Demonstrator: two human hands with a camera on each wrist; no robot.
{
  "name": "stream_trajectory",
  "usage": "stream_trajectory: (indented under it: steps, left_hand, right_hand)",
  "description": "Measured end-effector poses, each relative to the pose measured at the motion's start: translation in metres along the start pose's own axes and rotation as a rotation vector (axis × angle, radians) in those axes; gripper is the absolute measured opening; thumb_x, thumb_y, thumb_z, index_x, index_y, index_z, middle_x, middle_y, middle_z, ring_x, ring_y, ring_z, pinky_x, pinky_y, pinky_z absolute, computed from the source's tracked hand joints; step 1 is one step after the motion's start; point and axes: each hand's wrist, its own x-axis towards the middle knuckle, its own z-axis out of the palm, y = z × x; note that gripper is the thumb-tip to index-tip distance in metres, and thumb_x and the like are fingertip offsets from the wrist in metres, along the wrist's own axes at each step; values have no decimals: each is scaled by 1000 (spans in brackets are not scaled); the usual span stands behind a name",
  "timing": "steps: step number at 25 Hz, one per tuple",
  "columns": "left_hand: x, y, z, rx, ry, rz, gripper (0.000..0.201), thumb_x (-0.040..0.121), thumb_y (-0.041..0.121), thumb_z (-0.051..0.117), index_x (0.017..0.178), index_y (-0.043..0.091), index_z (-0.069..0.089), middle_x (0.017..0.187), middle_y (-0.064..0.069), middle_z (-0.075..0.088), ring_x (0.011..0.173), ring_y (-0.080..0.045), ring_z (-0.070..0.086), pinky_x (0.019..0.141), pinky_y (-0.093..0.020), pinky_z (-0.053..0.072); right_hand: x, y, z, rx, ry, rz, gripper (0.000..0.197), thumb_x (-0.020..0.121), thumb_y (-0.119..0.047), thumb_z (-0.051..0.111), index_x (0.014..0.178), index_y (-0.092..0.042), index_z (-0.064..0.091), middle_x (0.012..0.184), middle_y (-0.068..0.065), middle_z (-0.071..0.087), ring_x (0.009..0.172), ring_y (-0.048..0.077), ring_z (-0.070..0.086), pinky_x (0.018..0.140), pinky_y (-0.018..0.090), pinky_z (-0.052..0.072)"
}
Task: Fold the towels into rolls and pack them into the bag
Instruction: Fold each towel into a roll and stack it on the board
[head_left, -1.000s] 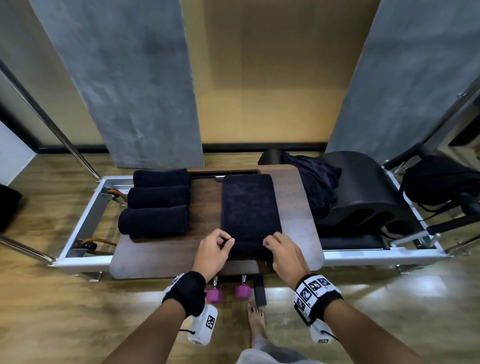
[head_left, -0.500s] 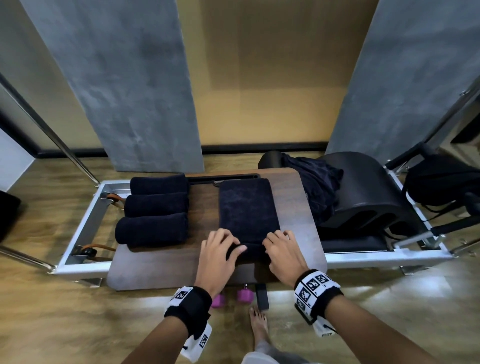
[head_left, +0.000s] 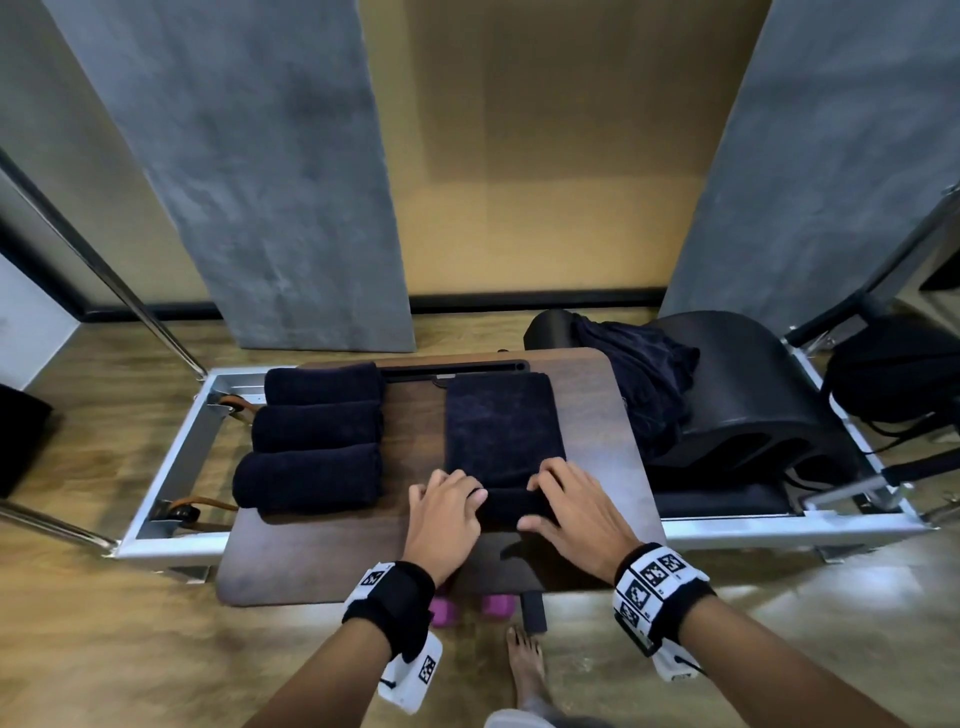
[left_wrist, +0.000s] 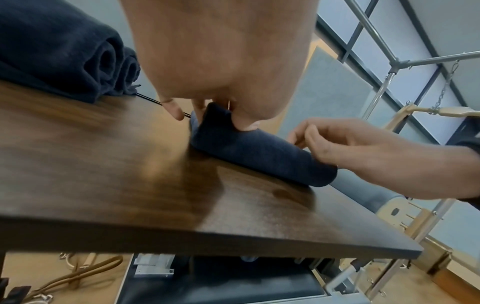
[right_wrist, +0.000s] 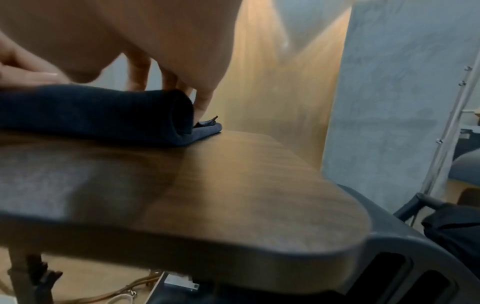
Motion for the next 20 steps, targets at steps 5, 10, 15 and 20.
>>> stream_trajectory:
  steps: [5,10,15,20]
  left_hand:
    - [4,-3,-1,91,-1,23,27,111,32,35,108,30,62,111,13,49,111,-17,50,91,-39,35]
    - [-2,-17,-6,109,14,109,58,102,71,37,145,34,43,141,12,43,127,-12,44,97,-42,41]
    - [15,-25,-15,107,-17,127,35,101,60,52,128,39,57,126,25,53,125,-8,45,97,-38,31]
    - [37,-23,-16,101,-45,61,28,109,49,42,123,35,62,127,19,47,124,-9,40,99,-40,30]
  right_hand:
    - [9,4,3,-75,23,-98,26,97,-27,67,120,-16,67,117,-4,60,113,18,54,94,31,47]
    - [32,5,-5,84,-76,25,33,98,-5,57,128,-19,55,106,1,64,97,18,54,84,34,50]
    - [44,12,-11,212,-86,45,28,103,-12,55,116,-30,37,85,-4,56,70,15,52,67,40,51]
    - [41,21,-7,43,-53,-30,59,87,-71,59,126,-27,55,130,-10,42,115,7,45,94,23,46]
